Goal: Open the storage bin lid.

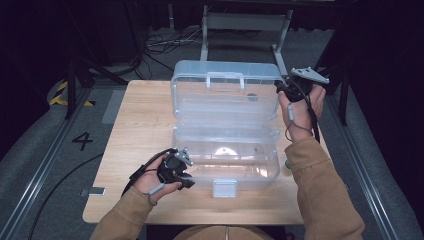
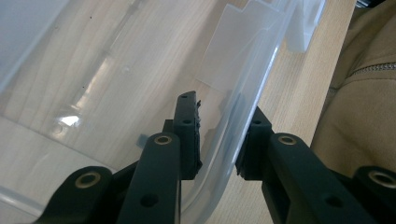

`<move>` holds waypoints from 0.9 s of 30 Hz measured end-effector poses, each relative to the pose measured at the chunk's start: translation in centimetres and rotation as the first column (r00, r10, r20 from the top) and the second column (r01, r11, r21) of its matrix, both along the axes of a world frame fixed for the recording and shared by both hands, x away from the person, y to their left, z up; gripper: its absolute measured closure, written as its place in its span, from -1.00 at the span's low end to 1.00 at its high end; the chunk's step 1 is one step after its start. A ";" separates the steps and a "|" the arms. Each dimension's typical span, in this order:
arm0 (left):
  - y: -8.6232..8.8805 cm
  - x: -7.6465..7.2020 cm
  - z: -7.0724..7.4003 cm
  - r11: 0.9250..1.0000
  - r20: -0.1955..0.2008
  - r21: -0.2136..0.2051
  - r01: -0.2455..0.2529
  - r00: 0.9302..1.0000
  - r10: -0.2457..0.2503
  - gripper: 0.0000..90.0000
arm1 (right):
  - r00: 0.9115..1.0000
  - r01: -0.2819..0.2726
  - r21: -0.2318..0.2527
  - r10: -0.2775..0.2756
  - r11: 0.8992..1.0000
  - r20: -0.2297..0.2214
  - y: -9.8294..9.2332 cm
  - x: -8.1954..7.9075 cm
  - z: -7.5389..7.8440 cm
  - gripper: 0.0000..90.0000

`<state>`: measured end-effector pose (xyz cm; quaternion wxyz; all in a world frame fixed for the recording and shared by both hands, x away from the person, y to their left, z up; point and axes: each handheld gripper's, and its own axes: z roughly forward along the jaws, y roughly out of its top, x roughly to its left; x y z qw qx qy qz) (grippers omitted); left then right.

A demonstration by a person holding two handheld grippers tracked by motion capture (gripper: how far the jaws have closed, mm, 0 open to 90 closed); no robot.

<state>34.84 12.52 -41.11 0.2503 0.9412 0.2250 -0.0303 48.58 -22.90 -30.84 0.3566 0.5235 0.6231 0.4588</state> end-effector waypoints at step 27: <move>0.0 0.1 0.0 1.000 -0.018 -0.006 -0.014 1.000 0.014 0.63 | 0.999 0.001 0.015 -0.001 1.000 -0.054 0.0 3.9 -0.7 0.83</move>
